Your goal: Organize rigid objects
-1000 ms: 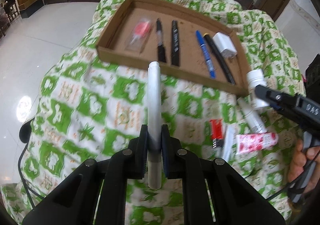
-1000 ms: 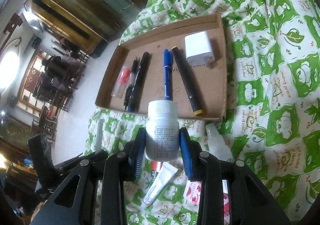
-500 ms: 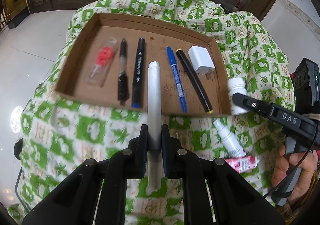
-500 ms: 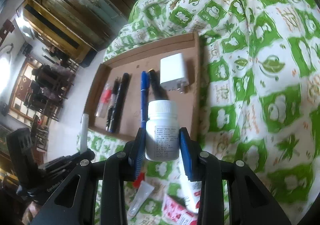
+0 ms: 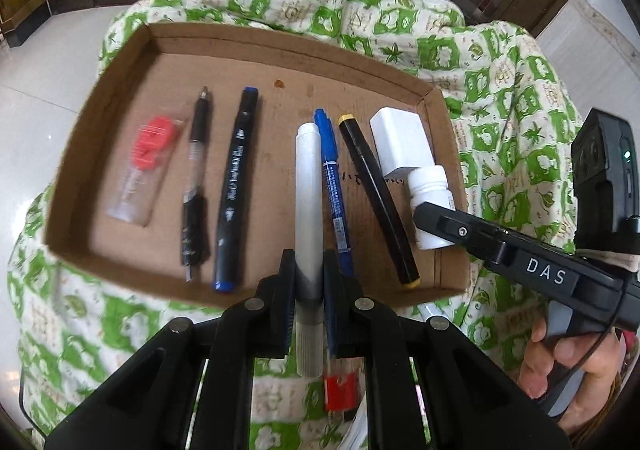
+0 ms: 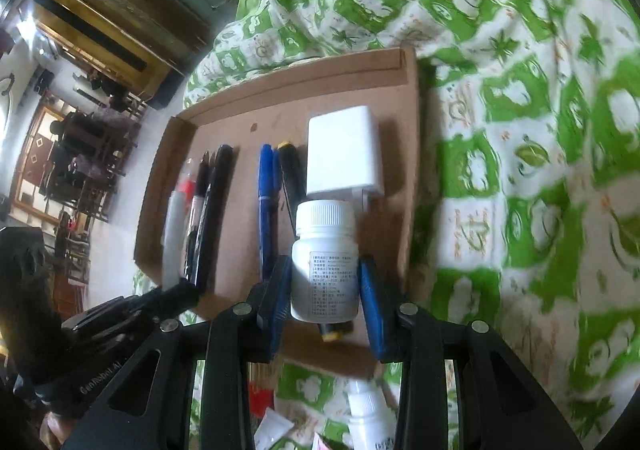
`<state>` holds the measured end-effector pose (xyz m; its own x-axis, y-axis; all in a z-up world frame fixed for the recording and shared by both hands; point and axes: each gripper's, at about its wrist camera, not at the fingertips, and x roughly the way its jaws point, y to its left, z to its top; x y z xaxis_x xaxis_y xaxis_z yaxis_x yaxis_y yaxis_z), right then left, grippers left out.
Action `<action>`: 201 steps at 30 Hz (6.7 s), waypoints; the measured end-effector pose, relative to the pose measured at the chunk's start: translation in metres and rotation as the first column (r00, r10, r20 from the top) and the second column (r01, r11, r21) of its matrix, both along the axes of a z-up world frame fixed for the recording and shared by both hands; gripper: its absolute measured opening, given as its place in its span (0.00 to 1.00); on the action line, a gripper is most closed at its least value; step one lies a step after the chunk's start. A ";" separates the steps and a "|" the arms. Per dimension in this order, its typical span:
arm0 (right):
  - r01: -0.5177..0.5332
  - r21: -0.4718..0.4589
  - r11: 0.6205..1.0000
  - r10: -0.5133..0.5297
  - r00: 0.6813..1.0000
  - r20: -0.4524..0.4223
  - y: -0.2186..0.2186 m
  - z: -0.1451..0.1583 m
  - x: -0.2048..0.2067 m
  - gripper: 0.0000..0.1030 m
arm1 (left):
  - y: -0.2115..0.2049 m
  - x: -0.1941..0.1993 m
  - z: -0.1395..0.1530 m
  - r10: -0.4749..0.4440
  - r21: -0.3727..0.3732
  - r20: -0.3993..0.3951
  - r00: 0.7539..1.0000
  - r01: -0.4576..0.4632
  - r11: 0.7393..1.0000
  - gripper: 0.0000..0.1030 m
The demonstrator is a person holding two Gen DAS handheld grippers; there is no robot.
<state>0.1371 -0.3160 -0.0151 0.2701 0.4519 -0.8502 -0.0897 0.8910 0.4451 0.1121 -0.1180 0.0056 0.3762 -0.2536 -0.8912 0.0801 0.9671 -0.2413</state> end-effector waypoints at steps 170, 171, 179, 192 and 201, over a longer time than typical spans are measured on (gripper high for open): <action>-0.190 -0.187 0.964 0.180 0.981 -0.069 0.049 -0.028 -0.126 0.26 | 0.056 -0.125 -0.041 0.080 0.063 -0.042 0.996 -0.078 0.995 0.14; -0.193 -0.193 0.962 0.183 0.981 -0.067 0.051 -0.029 -0.127 0.26 | 0.055 -0.125 -0.041 0.078 0.067 -0.037 0.996 -0.076 0.995 0.14; -0.170 -0.173 0.970 0.172 0.985 -0.002 0.051 -0.015 -0.131 0.26 | 0.059 -0.135 -0.031 0.091 0.042 0.016 0.996 -0.092 0.995 0.13; -0.140 -0.100 0.985 0.148 0.986 0.079 0.042 0.004 -0.133 0.26 | 0.081 -0.140 -0.020 0.146 -0.048 0.050 0.988 -0.143 0.989 0.13; -0.108 -0.058 0.992 0.113 0.990 0.087 0.031 0.010 -0.131 0.26 | 0.083 -0.143 -0.018 0.142 -0.044 0.057 0.988 -0.140 0.989 0.13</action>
<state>0.0059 -0.2852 -0.0049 0.2977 0.4381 -0.8482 -0.2266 0.8955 0.3830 -0.0308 -0.0350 -0.0124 0.4633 -0.2292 -0.8561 -0.0411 0.9594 -0.2791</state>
